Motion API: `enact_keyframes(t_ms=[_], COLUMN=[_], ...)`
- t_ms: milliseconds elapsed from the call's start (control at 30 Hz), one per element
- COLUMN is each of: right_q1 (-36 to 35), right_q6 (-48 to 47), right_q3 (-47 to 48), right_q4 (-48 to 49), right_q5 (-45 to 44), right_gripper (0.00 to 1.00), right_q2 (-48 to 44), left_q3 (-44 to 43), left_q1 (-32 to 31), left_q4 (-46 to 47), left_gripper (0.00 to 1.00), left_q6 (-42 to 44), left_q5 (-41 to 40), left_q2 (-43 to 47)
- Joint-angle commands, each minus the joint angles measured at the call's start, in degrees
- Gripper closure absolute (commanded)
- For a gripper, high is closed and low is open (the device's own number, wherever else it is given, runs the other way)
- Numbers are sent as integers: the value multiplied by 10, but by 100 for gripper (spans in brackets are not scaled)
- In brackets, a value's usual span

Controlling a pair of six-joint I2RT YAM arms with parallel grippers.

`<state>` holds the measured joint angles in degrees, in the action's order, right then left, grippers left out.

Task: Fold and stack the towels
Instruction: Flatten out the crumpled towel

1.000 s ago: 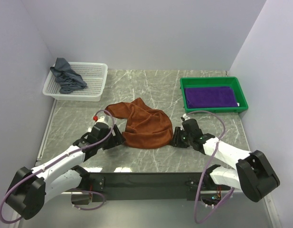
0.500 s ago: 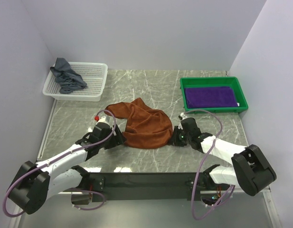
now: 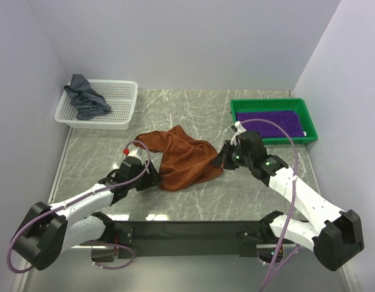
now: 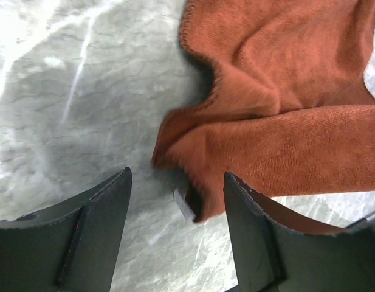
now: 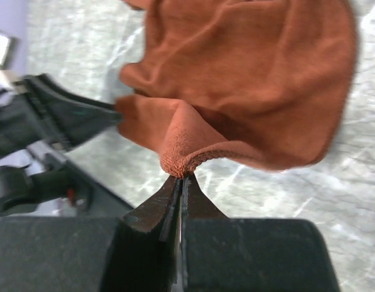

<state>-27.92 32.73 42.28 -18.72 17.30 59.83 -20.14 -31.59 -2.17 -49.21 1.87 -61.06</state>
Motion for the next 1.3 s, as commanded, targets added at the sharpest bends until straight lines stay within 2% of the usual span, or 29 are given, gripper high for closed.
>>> enact_keyframes(t_ms=[0, 200, 300, 500, 767, 967, 1100, 1133, 1267], right_q1=[4, 4, 4, 5, 4, 4, 4, 4, 4], right_q6=[20, 36, 27, 28, 30, 29, 30, 31, 31], right_q3=[44, 119, 169, 189, 183, 190, 178, 171, 149], right_q4=[-37, -26, -46, -33, -18, -18, -11, -11, -6], right_q5=[34, 70, 59, 61, 48, 47, 44, 43, 36], right_gripper=[100, 100, 100, 100, 100, 100, 100, 100, 100], right_q2=[-4, 26, 56, 88, 113, 125, 119, 117, 108], left_q3=[6, 19, 26, 41, 20, -10, -14, -17, -38], left_q1=[-2, -3, -4, -10, -49, -98, -100, -100, -99], left_q4=[50, 79, 79, 90, 105, 87, 113, 120, 147], left_gripper=[33, 33, 34, 38, 38, 39, 51, 60, 70], left_q6=[0, -36, -47, -55, -71, -96, -122, -127, -136], left_q5=[33, 85, 92, 96, 103, 68, 37, 29, 14], left_q2=[-4, 6, 24, 63, 12, -42, -51, -56, -75])
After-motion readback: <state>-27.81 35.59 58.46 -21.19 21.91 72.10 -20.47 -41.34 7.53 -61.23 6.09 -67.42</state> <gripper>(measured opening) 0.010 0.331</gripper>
